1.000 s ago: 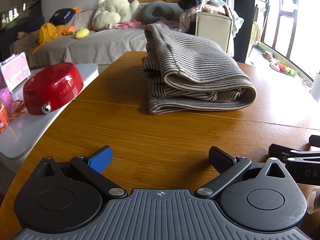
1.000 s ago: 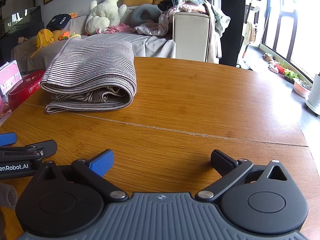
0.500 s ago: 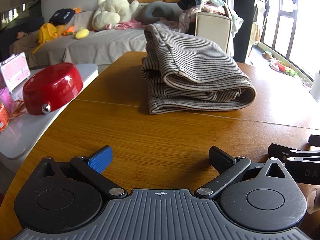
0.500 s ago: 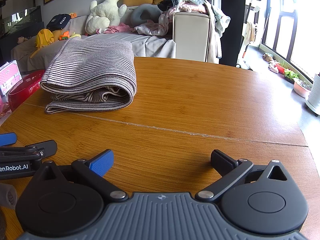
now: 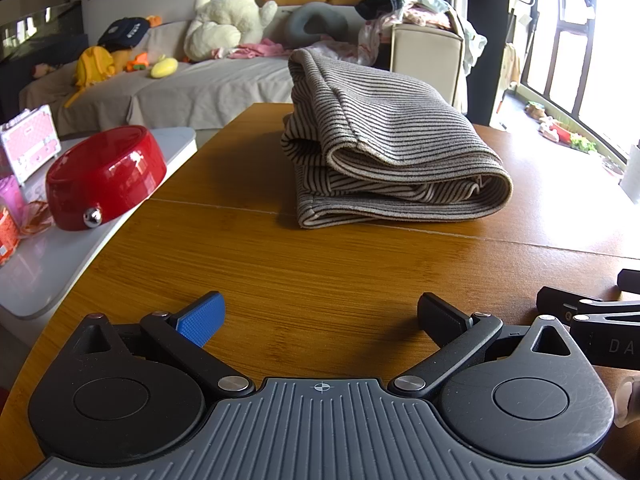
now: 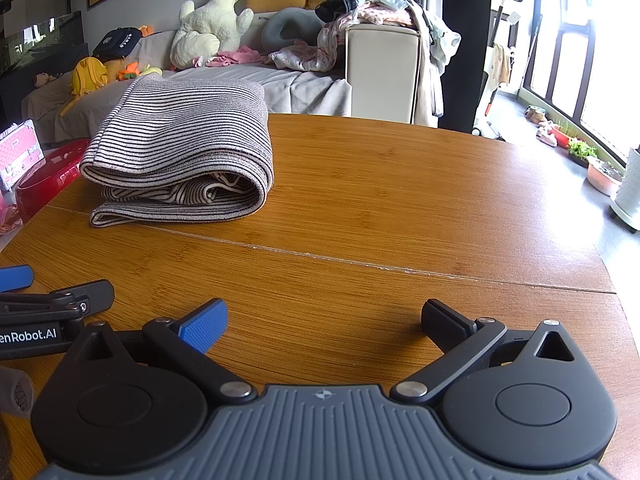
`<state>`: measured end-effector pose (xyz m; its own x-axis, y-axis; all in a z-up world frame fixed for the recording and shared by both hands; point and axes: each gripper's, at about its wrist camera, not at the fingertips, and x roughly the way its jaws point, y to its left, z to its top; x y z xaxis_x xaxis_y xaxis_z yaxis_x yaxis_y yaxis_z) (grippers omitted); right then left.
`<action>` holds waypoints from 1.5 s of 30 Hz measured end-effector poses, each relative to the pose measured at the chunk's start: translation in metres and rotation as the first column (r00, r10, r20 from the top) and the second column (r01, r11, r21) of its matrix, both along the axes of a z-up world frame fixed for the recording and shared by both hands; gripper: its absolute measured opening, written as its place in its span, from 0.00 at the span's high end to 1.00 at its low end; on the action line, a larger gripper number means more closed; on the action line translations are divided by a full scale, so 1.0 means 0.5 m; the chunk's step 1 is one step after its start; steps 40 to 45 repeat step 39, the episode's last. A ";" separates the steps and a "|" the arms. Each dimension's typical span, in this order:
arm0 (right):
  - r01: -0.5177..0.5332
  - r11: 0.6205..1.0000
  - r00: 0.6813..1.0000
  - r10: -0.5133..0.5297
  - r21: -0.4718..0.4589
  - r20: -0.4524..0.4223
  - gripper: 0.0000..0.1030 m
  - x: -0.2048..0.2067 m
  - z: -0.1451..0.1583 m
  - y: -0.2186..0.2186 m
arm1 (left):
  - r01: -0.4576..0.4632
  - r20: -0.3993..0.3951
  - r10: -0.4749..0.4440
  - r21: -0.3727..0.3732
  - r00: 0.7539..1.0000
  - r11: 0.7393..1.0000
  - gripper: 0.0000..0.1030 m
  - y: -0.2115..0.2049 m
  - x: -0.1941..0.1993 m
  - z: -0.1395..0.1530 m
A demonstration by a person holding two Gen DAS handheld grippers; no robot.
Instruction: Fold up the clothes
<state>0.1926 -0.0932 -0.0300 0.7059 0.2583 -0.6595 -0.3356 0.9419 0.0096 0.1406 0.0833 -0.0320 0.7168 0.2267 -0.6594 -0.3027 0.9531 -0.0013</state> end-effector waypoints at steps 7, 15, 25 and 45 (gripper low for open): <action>0.000 1.000 1.000 0.000 0.000 0.000 0.00 0.000 0.000 0.000 | 0.000 0.000 0.000 0.000 1.000 1.000 0.00 0.001 0.000 0.000; 0.000 1.000 1.000 0.000 0.000 0.000 0.00 0.000 0.000 0.000 | 0.000 0.000 0.000 0.000 1.000 1.000 0.00 0.000 0.000 0.000; 0.000 1.000 1.000 0.000 0.000 0.000 0.00 -0.001 0.001 0.000 | 0.003 0.000 -0.003 0.001 1.000 1.000 0.00 -0.002 -0.001 0.000; 0.009 1.000 1.000 -0.009 -0.004 0.002 0.00 0.000 -0.001 0.004 | 0.029 0.024 -0.028 -0.035 0.999 0.999 0.00 0.007 -0.007 0.004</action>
